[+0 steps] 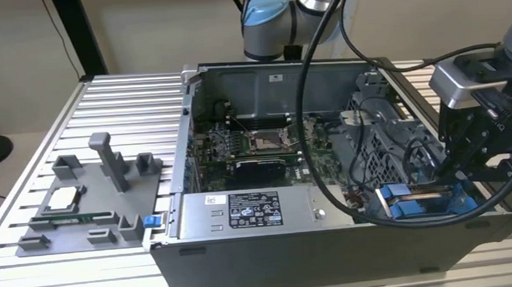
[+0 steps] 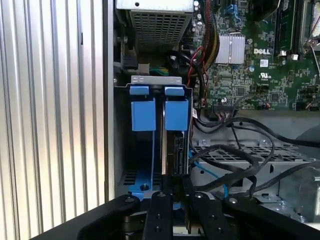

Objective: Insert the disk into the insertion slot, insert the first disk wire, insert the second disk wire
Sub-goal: 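Insert the first disk wire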

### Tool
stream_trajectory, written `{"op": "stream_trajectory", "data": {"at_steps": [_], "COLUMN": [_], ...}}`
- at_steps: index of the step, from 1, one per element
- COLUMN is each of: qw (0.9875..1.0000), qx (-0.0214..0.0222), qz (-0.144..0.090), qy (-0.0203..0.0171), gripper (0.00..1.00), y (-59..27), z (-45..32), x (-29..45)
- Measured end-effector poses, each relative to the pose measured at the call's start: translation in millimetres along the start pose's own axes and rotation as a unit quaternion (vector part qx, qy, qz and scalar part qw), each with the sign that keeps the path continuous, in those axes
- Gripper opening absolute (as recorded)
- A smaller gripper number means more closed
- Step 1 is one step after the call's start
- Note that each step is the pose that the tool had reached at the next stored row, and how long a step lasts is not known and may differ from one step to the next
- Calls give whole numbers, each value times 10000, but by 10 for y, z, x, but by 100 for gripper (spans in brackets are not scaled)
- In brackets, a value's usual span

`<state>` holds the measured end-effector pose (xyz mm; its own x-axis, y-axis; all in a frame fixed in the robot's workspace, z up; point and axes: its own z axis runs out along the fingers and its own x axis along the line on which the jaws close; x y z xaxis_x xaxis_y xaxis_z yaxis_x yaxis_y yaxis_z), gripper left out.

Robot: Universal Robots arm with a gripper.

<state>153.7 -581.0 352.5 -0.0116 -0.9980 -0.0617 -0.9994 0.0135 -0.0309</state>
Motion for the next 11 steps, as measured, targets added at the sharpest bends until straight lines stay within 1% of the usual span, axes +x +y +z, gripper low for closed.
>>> {"op": "stream_trajectory", "data": {"at_steps": [6, 11], "qw": [10000, 10000], "qx": [1, 1], "qz": [0, 0], "qy": [-1, -1], "gripper": [0, 0], "y": [-2, -2], "z": [12, 12], "x": [-62, -66]}}
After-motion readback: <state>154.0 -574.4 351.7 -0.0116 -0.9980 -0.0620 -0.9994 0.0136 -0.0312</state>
